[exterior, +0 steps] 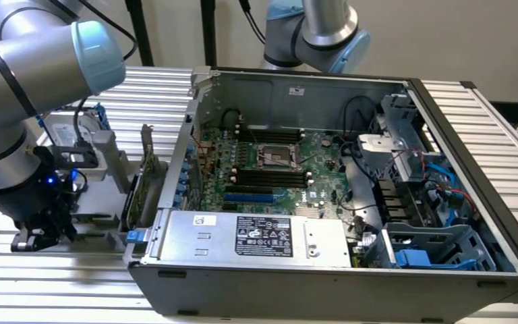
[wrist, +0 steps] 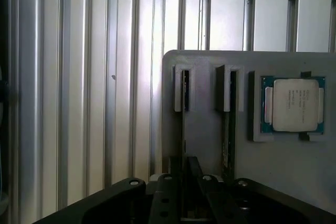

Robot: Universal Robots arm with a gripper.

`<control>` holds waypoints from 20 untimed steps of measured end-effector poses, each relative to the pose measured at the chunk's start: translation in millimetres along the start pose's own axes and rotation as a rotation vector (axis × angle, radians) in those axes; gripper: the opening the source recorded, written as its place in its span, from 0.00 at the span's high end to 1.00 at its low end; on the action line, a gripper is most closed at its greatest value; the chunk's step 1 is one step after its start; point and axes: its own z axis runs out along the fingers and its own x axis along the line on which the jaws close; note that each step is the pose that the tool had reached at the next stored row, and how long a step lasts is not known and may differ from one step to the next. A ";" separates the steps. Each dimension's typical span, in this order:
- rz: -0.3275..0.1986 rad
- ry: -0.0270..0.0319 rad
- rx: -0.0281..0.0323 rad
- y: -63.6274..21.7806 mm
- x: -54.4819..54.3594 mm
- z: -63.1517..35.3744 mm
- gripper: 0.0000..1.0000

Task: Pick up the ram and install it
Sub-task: 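Pick up the ram and move it above insertion slot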

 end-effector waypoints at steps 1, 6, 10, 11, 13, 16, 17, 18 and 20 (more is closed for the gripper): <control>0.000 -0.0001 0.0000 0.1 0.0 0.0 0.82; 0.000 0.0000 0.0000 0.1 0.0 0.0 0.87; 0.000 0.0000 0.0000 0.1 0.0 0.0 0.87; 0.000 0.0000 0.0001 0.1 0.0 0.0 0.87; 0.000 0.0000 0.0001 0.1 0.0 -0.9 0.87; 0.000 0.0000 0.0000 0.2 -0.2 -4.6 0.87; 0.000 0.0001 -0.0001 0.2 -0.3 -6.4 0.87; 0.000 0.0001 -0.0001 0.2 -0.3 -8.5 0.87; 0.000 -0.0001 0.0001 0.3 -0.6 -13.7 0.87</control>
